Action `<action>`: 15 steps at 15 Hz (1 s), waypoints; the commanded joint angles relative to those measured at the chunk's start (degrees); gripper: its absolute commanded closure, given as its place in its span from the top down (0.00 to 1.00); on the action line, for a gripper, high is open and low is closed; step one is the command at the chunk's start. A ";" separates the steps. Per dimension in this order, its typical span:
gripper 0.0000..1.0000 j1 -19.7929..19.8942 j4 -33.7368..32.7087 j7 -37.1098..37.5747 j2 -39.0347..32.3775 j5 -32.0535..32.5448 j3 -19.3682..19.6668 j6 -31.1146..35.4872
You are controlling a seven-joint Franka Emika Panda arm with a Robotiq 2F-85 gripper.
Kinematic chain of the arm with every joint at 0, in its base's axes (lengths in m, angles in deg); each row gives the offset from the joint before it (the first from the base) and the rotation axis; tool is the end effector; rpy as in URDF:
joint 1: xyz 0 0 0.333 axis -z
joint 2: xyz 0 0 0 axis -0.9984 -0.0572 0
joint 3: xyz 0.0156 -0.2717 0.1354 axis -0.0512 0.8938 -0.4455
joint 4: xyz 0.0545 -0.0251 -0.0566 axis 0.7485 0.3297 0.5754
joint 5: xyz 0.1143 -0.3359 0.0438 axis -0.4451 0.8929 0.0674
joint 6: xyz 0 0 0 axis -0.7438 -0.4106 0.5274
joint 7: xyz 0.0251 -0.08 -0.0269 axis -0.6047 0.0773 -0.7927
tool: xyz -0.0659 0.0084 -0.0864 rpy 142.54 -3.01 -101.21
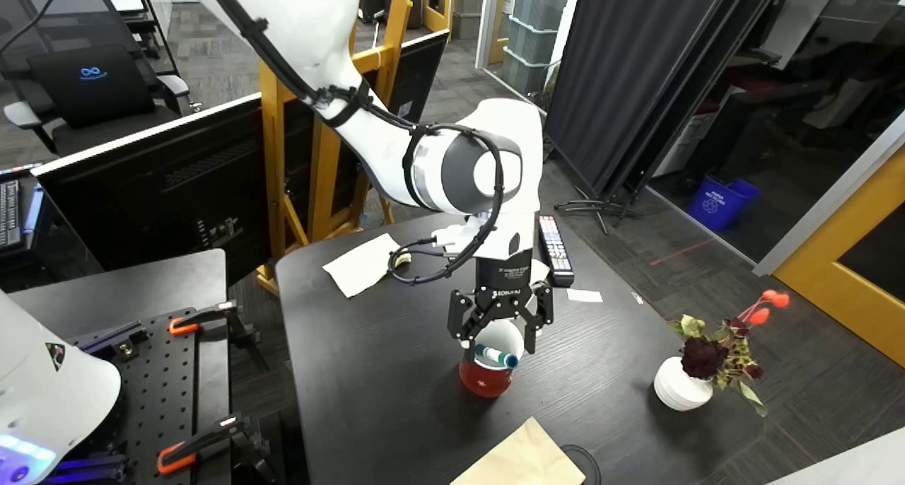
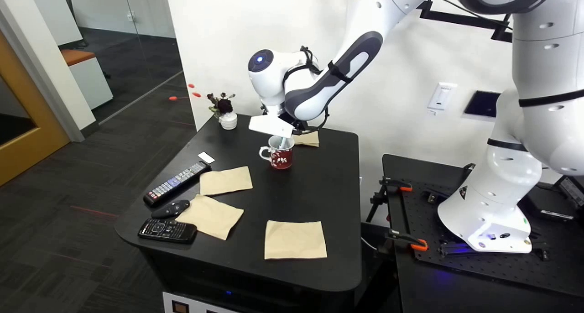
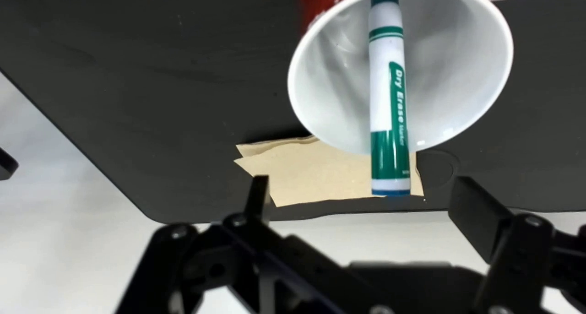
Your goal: Take the marker out of the maroon mug
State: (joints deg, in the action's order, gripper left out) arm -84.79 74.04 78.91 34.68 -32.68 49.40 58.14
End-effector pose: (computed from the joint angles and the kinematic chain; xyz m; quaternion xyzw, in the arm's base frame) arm 0.5641 -0.1230 0.2285 0.6273 -0.7354 0.1415 0.2138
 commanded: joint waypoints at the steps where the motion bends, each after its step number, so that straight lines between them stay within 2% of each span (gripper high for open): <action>1: 1.00 -1.13 -2.25 -1.36 -1.97 -1.84 1.46 -0.06; 4: 1.00 -1.19 -2.87 -1.62 -2.92 -2.57 1.67 -0.01; 5: 0.75 -1.30 -3.00 -1.35 -3.15 -2.82 1.83 0.14; 7: 0.66 -1.57 -3.34 -1.09 -3.56 -2.98 2.19 0.21; 15: 0.05 -2.52 -4.26 -0.77 -3.85 -3.18 3.10 0.01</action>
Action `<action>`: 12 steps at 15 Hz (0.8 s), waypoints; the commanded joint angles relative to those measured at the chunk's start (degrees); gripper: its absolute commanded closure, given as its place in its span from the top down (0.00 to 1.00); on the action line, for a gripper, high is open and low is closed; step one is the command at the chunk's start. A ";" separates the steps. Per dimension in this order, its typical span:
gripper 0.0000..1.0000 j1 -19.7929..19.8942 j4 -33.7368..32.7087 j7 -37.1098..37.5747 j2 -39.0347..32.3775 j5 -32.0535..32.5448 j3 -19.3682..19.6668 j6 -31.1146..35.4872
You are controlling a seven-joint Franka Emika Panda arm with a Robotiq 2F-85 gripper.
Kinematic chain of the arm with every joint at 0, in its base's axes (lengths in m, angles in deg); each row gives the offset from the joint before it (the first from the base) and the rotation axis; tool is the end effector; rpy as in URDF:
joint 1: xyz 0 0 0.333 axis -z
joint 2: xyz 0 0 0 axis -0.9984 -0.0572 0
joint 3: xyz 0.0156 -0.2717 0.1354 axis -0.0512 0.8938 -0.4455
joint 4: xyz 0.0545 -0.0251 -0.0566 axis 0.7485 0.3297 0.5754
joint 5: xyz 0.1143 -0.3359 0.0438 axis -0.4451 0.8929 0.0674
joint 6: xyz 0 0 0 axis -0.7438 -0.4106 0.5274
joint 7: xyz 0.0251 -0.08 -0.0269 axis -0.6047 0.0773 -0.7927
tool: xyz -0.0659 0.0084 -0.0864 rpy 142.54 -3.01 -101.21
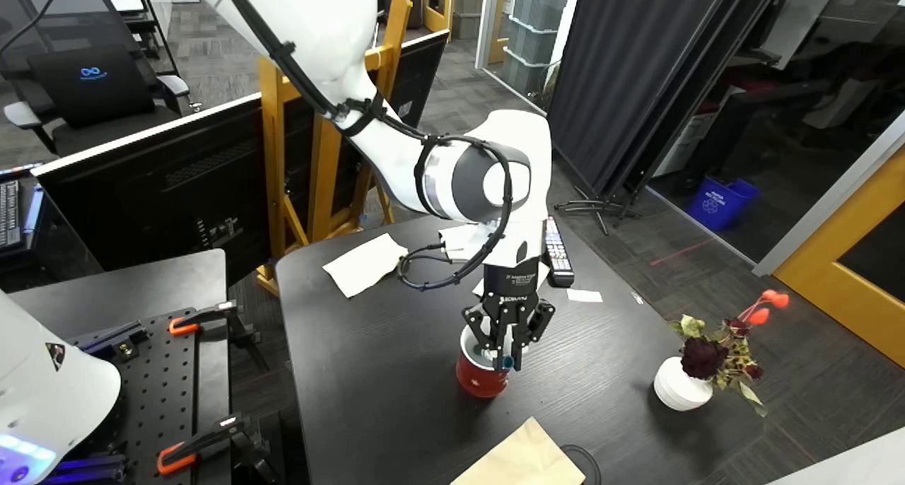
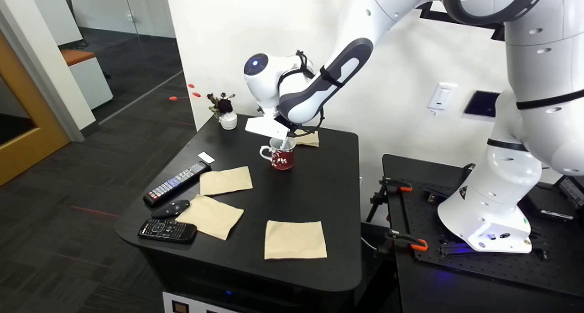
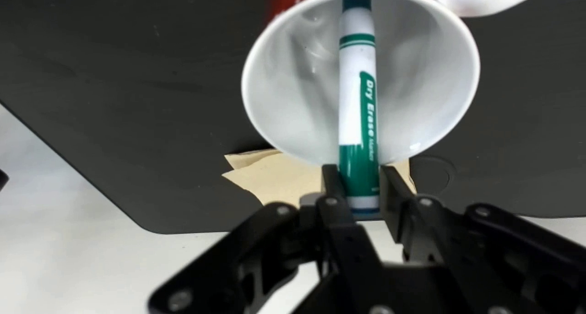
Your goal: Take the marker out of the maroon mug
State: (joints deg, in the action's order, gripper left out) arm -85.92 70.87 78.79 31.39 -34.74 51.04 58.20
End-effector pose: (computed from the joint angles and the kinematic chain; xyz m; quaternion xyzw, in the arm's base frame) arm 0.5755 -0.1280 0.2168 0.6177 -0.7435 0.1397 0.2146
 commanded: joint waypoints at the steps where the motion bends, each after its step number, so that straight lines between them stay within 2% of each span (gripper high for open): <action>1: 0.01 -1.54 -0.95 -0.51 -0.34 -0.97 1.54 0.03; 2: 0.06 -1.76 -0.66 -0.35 0.05 -0.76 1.63 0.03; 12: 0.06 -5.02 3.86 0.62 9.10 2.10 2.52 -0.85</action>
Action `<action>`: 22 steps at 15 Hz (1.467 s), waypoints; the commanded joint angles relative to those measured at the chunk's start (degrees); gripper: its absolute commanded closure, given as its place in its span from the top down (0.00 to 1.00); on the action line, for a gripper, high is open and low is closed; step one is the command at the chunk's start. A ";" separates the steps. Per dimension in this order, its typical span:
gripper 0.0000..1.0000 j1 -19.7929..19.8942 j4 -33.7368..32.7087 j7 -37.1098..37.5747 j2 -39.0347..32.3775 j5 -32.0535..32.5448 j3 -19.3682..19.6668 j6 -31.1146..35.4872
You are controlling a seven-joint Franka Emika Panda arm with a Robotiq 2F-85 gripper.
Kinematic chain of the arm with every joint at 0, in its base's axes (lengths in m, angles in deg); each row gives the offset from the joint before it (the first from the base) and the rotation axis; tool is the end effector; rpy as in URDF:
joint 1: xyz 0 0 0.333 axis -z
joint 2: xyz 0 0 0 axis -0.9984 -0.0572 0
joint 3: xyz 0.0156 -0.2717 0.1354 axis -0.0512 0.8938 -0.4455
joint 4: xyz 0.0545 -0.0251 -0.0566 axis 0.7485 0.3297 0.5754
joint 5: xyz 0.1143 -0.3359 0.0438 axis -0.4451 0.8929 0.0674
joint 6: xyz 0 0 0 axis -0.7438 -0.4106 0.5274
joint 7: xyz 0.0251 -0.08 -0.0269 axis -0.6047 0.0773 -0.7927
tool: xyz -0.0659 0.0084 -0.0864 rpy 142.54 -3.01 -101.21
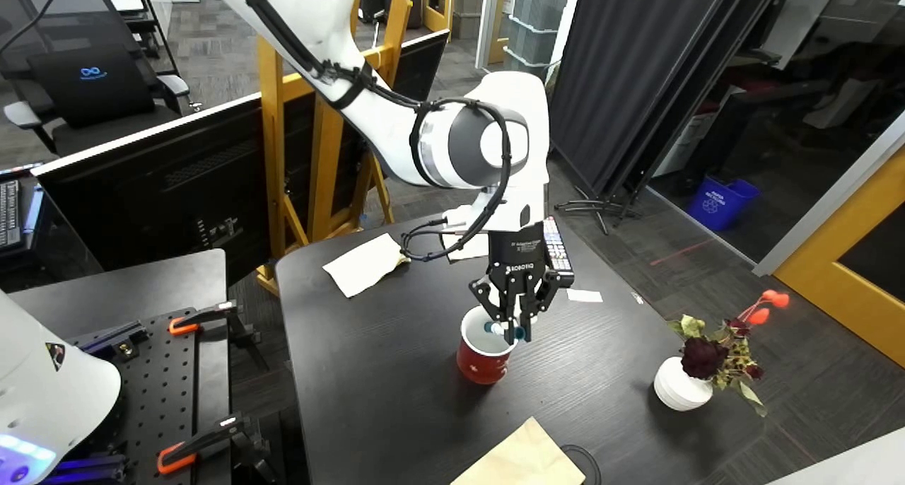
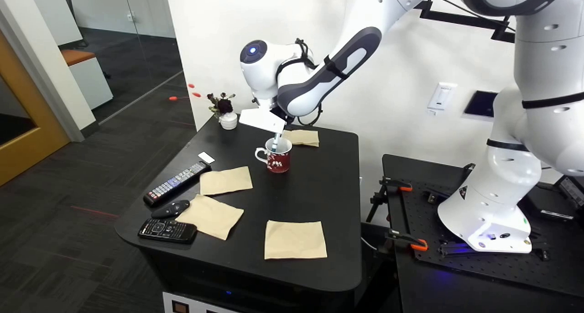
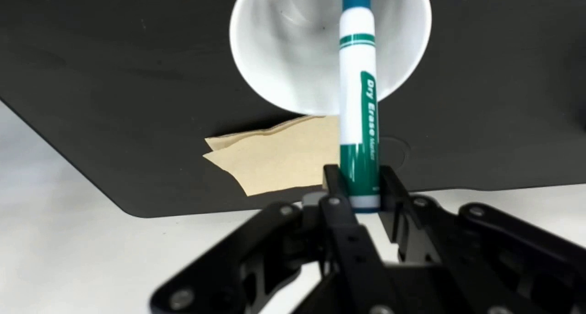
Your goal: Take the marker out of the maroon mug
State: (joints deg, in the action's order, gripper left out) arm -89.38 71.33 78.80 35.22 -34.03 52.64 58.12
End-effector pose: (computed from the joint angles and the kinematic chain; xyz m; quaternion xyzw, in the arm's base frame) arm 0.5836 -0.1085 0.2543 0.6276 -0.7341 0.1690 0.1968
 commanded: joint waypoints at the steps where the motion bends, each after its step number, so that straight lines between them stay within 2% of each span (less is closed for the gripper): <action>1: 0.06 -1.77 3.84 0.96 6.39 1.97 0.91 -1.05; 11: 0.06 -0.73 11.67 -0.30 18.79 2.20 -3.14 0.04; 22: 0.06 -0.98 19.94 5.10 22.84 -1.94 -8.11 2.32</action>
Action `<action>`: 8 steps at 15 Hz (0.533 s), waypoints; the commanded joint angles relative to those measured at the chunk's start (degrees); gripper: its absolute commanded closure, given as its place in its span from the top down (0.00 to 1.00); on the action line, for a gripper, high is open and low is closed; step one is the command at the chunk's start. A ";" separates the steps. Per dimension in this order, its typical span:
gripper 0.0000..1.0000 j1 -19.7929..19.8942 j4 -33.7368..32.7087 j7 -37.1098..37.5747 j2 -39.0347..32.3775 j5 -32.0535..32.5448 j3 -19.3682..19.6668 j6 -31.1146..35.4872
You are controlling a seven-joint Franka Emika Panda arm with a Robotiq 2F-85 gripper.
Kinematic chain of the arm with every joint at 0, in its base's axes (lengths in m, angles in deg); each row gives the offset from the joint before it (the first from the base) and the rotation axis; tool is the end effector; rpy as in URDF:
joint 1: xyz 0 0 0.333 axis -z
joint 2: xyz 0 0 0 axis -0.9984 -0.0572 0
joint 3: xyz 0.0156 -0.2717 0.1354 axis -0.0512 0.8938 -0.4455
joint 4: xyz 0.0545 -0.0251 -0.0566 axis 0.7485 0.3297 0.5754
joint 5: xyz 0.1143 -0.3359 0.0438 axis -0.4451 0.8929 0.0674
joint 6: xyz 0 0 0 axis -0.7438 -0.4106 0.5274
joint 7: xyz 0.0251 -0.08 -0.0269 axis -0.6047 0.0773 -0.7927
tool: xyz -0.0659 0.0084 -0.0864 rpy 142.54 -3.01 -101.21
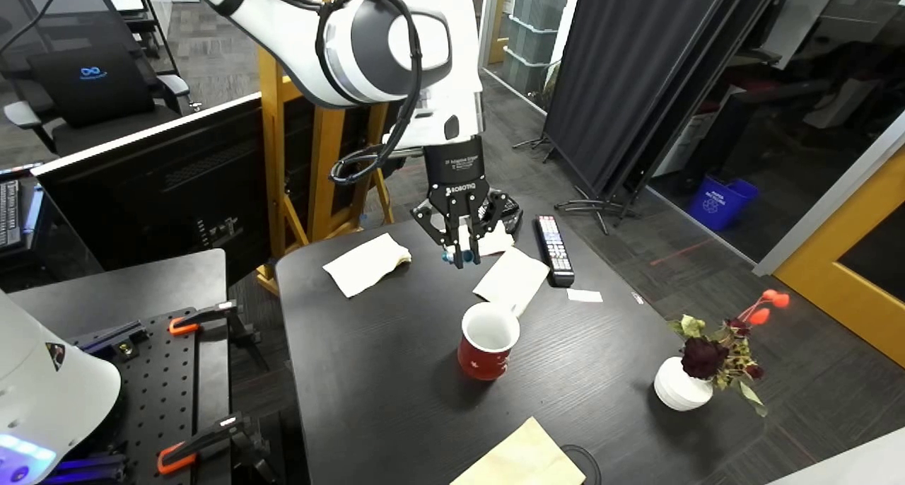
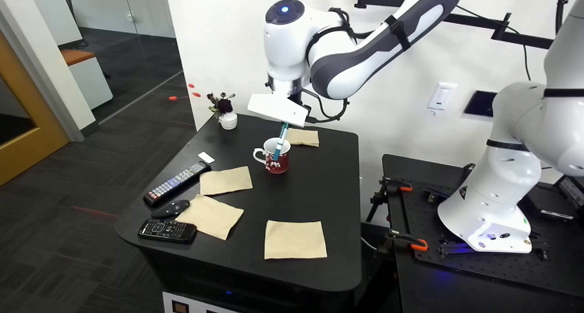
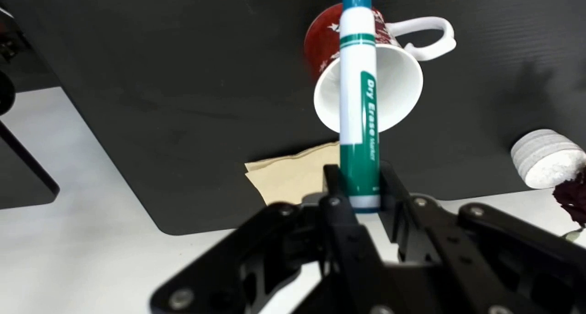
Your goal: Take the marker out of the maroon mug
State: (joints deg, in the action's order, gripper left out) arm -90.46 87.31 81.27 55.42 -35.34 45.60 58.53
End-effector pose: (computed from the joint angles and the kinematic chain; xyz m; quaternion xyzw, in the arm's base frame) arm 0.5222 -0.0281 0.3366 0.6525 -0.7285 0.1693 0.1218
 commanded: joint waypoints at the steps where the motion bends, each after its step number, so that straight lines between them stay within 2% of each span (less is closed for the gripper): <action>1: 0.06 -0.04 4.78 3.32 2.86 -0.48 -1.40 2.24; 8: 0.06 -1.04 8.69 10.22 1.60 0.68 -3.31 10.38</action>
State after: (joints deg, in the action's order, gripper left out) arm -91.09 93.58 87.56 56.10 -35.40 42.61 65.01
